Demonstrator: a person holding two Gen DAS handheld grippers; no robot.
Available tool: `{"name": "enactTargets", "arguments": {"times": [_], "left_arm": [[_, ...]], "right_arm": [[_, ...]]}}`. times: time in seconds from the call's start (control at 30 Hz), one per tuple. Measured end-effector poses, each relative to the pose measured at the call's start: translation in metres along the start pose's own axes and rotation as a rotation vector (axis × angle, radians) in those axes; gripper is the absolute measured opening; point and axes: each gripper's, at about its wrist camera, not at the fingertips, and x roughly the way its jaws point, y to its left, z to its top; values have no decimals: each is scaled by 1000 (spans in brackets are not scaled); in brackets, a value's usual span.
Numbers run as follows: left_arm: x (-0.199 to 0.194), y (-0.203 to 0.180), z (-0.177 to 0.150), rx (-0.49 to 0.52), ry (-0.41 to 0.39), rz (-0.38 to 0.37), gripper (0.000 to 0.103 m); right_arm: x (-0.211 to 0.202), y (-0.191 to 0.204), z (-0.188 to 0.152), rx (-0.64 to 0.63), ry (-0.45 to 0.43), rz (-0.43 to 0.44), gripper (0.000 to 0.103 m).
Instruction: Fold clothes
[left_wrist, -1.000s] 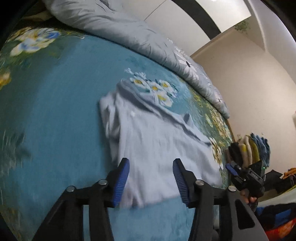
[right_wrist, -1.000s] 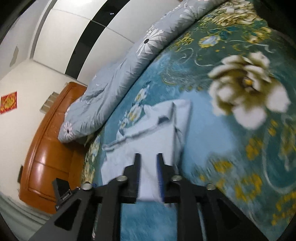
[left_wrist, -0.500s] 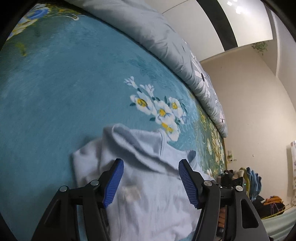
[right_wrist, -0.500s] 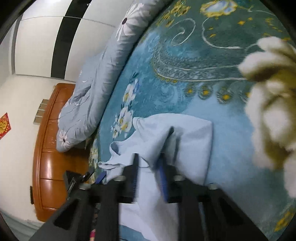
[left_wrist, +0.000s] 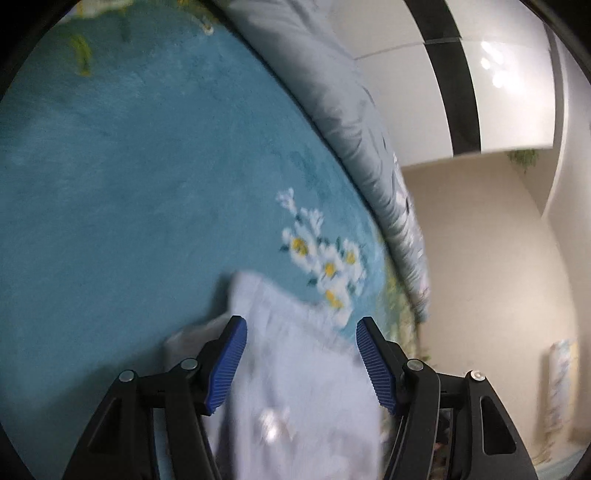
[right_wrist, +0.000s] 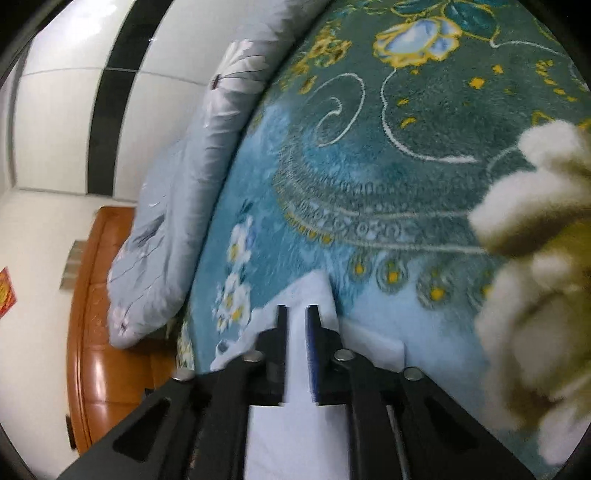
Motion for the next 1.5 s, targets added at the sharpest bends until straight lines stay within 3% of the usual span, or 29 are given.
{"name": "enactTargets", "arguments": {"times": [0.03, 0.17, 0.33, 0.47, 0.63, 0.8, 0.93, 1.0, 1.07, 1.13, 1.27, 1.33, 1.5], "left_arm": [[-8, -2, -8, 38, 2, 25, 68], [-34, -1, -48, 155, 32, 88, 75], [-50, 16, -101, 157, 141, 77, 76], [-67, 23, -132, 145, 162, 50, 76], [-73, 18, -149, 158, 191, 77, 78], [-65, 6, -154, 151, 170, 94, 81], [-55, 3, -153, 107, 80, 112, 80], [-50, -4, -155, 139, 61, 137, 80], [-46, -9, -157, 168, 42, 169, 74], [-45, -10, -157, 176, 30, 186, 41], [-44, 1, -155, 105, 17, 207, 26], [-47, -1, -156, 112, 8, 208, 17], [-66, -14, -157, 118, -16, 147, 11]], "right_arm": [[-7, -1, -5, -25, 0, -6, 31], [-32, -9, -42, -149, 31, -70, 43], [-45, -27, -97, -181, 118, -58, 44], [-58, -38, -134, -174, 139, -23, 44], [-64, -50, -156, -104, 118, 44, 44], [-54, -48, -162, -62, 91, 86, 44], [-53, -53, -157, 1, 49, 134, 44], [-52, -57, -157, 36, 31, 159, 44], [-52, -55, -156, 38, 19, 165, 44], [-51, -50, -156, 24, 4, 158, 32], [-44, -53, -154, 93, -9, 185, 27], [-46, -50, -152, 92, -21, 188, 10], [-68, -33, -149, 19, -79, 199, 4]]}}
